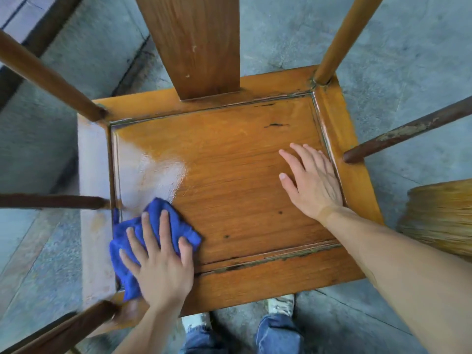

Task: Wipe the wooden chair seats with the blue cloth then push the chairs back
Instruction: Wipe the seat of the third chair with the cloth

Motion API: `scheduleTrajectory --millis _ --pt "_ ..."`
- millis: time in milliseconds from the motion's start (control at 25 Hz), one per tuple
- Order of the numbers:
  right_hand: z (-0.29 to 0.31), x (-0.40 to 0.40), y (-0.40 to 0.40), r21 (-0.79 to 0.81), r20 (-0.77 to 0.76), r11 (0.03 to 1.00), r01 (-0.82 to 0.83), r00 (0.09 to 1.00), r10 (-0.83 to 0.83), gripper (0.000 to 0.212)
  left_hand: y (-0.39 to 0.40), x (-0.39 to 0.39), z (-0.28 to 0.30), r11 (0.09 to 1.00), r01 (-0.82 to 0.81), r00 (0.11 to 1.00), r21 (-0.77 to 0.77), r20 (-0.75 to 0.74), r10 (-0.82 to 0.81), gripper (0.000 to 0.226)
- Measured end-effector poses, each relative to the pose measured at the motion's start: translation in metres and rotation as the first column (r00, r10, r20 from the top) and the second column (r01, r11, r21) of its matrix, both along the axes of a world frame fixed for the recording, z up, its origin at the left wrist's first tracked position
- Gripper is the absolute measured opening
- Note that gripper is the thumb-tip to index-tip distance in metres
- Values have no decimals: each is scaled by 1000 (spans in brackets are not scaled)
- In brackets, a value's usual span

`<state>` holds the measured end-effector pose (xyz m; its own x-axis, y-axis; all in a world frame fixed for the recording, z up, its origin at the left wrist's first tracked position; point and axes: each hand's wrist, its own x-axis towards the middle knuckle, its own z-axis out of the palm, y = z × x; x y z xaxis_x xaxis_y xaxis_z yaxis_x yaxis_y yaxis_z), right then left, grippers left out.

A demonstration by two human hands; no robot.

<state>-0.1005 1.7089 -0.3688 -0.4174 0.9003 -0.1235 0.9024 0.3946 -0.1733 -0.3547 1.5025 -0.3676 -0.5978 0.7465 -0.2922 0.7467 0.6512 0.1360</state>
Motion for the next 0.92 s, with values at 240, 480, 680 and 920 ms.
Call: scheduleTrajectory --millis 240,480,680,920 --pt "-14 7 0 70 -82 997 -24 996 30 53 184 17 -12 971 165 986 170 -65 -157 67" --pt "-16 8 2 73 -117 997 0 993 9 53 312 120 -3 792 583 812 182 -111 -573 68" --pt "-17 7 6 90 -147 996 5 989 9 47 349 149 1 648 756 655 96 -121 -746 52" --pt "-13 8 -2 204 -407 906 371 874 -266 21 296 120 5 407 912 408 52 -9 -913 74"
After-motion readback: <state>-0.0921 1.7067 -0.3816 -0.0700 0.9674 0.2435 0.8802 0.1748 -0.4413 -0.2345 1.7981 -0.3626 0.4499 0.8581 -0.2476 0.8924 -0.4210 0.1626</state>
